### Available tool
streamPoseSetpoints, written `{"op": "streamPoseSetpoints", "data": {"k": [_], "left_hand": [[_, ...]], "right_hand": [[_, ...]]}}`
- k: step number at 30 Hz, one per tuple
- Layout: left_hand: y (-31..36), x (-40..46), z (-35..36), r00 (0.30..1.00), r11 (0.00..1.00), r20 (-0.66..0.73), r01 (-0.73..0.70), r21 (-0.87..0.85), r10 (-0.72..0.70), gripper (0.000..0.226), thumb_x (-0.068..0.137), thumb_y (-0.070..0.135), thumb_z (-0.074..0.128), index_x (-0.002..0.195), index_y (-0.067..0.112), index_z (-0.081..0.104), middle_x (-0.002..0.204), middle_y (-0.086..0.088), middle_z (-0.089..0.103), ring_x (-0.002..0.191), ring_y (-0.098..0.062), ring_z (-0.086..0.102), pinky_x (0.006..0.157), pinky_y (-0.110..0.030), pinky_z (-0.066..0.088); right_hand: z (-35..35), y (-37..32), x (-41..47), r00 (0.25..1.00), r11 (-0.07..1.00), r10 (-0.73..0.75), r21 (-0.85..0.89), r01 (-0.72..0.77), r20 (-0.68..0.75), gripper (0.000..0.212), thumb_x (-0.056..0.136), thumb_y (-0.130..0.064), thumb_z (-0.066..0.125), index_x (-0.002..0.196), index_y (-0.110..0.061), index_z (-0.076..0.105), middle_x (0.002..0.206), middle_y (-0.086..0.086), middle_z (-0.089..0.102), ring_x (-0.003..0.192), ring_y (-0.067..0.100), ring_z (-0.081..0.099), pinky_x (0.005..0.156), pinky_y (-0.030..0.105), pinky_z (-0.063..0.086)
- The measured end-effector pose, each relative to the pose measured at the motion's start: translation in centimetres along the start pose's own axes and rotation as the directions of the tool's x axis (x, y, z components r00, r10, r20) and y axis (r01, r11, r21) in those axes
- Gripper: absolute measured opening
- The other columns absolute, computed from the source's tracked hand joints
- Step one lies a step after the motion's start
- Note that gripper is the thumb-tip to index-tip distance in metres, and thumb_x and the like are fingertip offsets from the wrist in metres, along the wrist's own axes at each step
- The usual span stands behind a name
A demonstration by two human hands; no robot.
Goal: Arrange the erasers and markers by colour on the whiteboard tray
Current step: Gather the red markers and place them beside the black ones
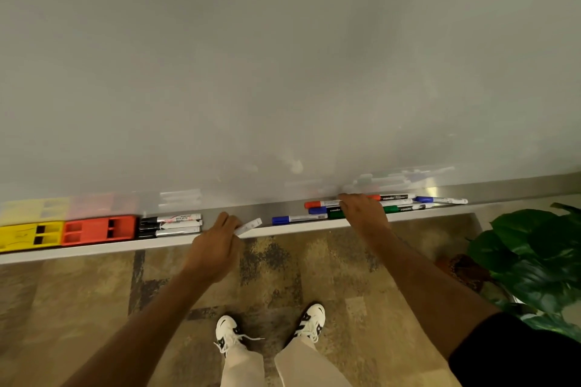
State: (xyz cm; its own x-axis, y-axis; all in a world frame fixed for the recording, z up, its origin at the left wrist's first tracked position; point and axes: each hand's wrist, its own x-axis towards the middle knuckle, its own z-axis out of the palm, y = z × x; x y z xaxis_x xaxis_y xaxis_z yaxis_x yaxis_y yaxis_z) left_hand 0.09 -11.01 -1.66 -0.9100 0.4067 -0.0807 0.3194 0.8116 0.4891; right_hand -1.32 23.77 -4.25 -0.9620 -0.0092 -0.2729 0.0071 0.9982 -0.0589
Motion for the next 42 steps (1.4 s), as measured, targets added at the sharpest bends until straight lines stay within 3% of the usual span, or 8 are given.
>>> {"op": "streamPoseSetpoints", "data": {"k": [9,12,17,22,28,33,36,42], "left_hand": [[1.9,-2.1,1.3,0.995,0.995,0.036,0.097,0.003,-0.097,0.012,0.097,0.02,0.042,0.096,0.02,0.054,0.087,0.008,0.044,0.056,-0.008,0.046,0.047,-0.027,0.041],[2.8,-2.7,1.4,0.994,0.996,0.057,0.089,0.001,-0.089,0.014,0.096,0.02,0.043,0.098,0.021,0.056,0.086,0.008,0.046,0.058,-0.007,0.046,0.049,-0.021,0.035],[4.3,-2.8,1.2,0.991,0.993,0.068,0.116,-0.014,-0.115,0.012,0.097,0.017,0.047,0.098,0.023,0.056,0.085,0.009,0.046,0.062,-0.006,0.047,0.052,-0.016,0.033],[5.6,-1.9,1.8,0.987,0.991,0.09,0.133,-0.031,-0.13,0.012,0.098,0.019,0.045,0.098,0.025,0.056,0.087,0.01,0.049,0.066,-0.007,0.05,0.055,-0.017,0.036],[8.6,0.7,2.8,0.995,0.994,0.085,0.066,-0.092,-0.058,0.014,0.099,0.019,0.042,0.097,0.029,0.052,0.086,0.013,0.045,0.065,-0.006,0.048,0.054,-0.017,0.032],[10.9,3.3,3.7,0.997,0.995,0.073,0.031,-0.098,-0.024,0.015,0.097,0.015,0.042,0.098,0.026,0.052,0.087,0.009,0.045,0.064,-0.008,0.048,0.053,-0.022,0.036],[12.1,4.5,4.5,0.997,0.995,0.072,0.022,-0.098,-0.015,0.015,0.097,0.017,0.041,0.097,0.028,0.052,0.088,0.01,0.047,0.066,-0.007,0.049,0.054,-0.021,0.04],[13.2,5.0,5.6,0.997,0.993,0.08,0.005,-0.116,0.004,0.015,0.098,0.021,0.039,0.097,0.031,0.051,0.087,0.014,0.045,0.066,-0.008,0.05,0.054,-0.017,0.036]], "right_hand": [[-0.4,1.0,1.4,0.982,0.979,-0.117,-0.148,0.139,0.147,0.024,0.093,-0.019,0.055,0.116,-0.012,0.052,0.112,0.013,0.061,0.099,0.032,0.061,0.08,0.041,0.05],[-0.8,1.2,1.4,0.966,0.942,-0.197,-0.241,0.233,0.166,0.03,0.093,-0.014,0.054,0.122,-0.009,0.047,0.114,0.015,0.062,0.097,0.033,0.064,0.079,0.042,0.052],[-1.4,2.4,-0.4,0.953,0.864,-0.293,-0.404,0.299,0.078,0.023,0.084,-0.02,0.068,0.103,-0.01,0.061,0.089,0.007,0.069,0.077,0.024,0.068,0.062,0.039,0.059],[-1.0,5.6,-1.9,0.953,0.959,-0.284,-0.005,0.285,-0.103,0.025,0.091,-0.026,0.048,0.109,-0.008,0.052,0.102,0.012,0.056,0.074,0.025,0.059,0.06,0.039,0.056],[-1.7,11.2,-3.3,0.993,0.975,-0.114,0.192,0.112,-0.002,0.024,0.096,-0.027,0.039,0.116,-0.014,0.045,0.098,0.007,0.06,0.067,0.018,0.057,0.061,0.034,0.053],[-2.2,14.7,-3.9,0.997,0.976,-0.045,0.209,0.056,-0.06,0.026,0.099,-0.042,0.03,0.106,-0.02,0.042,0.071,-0.002,0.06,0.056,0.016,0.058,0.053,0.033,0.05],[-2.1,16.2,-3.8,0.993,0.982,-0.102,0.156,0.11,-0.06,0.028,0.099,-0.048,0.031,0.106,-0.024,0.043,0.082,-0.002,0.063,0.064,0.017,0.059,0.058,0.03,0.05],[-0.9,16.2,-2.9,0.982,0.979,-0.178,0.086,0.184,-0.067,0.017,0.1,-0.029,0.035,0.112,-0.021,0.042,0.105,0.004,0.065,0.09,0.022,0.06,0.082,0.039,0.045]]}}
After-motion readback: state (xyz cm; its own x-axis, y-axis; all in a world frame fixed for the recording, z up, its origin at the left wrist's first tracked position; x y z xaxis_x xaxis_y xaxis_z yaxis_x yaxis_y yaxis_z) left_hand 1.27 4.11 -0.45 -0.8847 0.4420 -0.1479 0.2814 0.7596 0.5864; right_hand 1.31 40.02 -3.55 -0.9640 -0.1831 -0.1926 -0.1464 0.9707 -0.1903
